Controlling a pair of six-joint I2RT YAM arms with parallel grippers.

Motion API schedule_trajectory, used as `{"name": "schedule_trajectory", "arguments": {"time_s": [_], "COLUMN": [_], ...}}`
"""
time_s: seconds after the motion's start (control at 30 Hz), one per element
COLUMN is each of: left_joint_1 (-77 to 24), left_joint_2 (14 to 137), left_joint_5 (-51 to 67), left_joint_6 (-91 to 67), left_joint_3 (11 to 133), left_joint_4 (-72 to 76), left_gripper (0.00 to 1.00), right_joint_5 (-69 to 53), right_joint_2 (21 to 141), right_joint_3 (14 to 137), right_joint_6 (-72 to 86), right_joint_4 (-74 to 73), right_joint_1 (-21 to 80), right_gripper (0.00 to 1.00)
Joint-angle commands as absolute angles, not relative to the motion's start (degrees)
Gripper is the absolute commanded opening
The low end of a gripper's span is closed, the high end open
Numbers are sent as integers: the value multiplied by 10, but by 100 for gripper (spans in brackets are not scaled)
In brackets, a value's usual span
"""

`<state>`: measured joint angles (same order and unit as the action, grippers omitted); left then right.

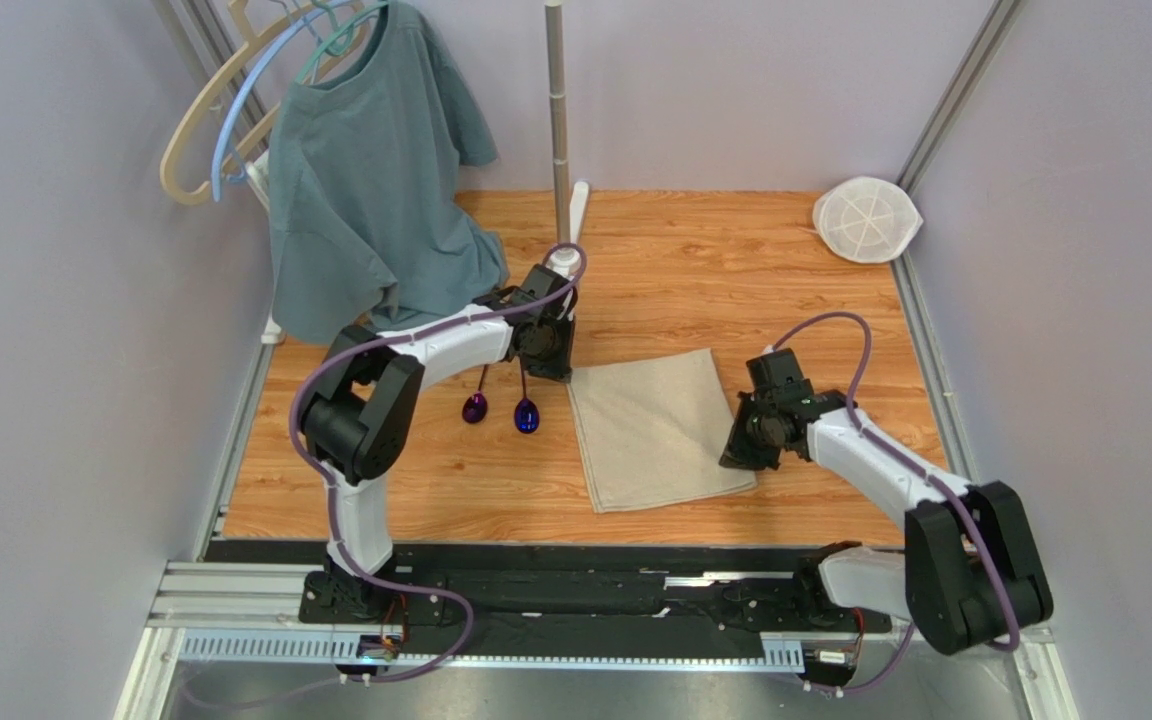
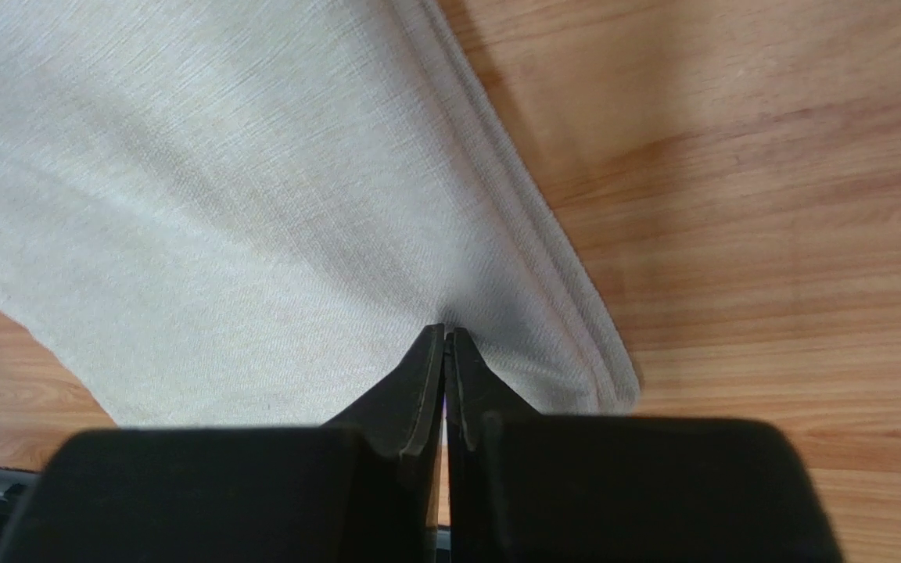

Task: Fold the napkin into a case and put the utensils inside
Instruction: Smooth out the lower triangle-folded napkin at the center of the board.

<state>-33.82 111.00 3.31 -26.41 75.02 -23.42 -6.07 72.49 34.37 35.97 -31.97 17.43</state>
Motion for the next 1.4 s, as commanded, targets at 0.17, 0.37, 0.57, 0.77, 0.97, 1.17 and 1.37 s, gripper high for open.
{"name": "schedule_trajectory", "arguments": {"time_s": [0.17, 0.37, 0.57, 0.77, 0.97, 1.17, 1.37], "left_joint_1": [-324, -280, -246, -229, -229, -229, -229], "left_joint_2": [905, 766, 747, 738, 742, 766, 777], "left_joint_5": [54, 16, 12, 82, 85, 102, 115], "left_joint_6": [-313, -449, -465, -485, -459, -432, -425], "left_joint_3": [704, 627, 636, 595, 591, 600, 585], "left_joint_4": [-252, -246, -305, -294, -304, -309, -284], "left_gripper": [43, 45, 47, 47, 47, 46, 45], "right_joint_5": [-17, 46, 100, 128, 146, 159, 153], "right_joint_2": [652, 809, 956, 1019, 1049, 1063, 1063], "right_joint_3": [467, 588, 690, 712, 725, 714, 713], "right_joint_6": [247, 257, 292, 324, 329, 336, 325], "right_joint_4": [-367, -381, -404, -412, -417, -409, -403], "right_joint_1": [383, 542, 621, 640, 641, 637, 623], "right_gripper": [65, 73, 71, 61, 49, 45, 44]}}
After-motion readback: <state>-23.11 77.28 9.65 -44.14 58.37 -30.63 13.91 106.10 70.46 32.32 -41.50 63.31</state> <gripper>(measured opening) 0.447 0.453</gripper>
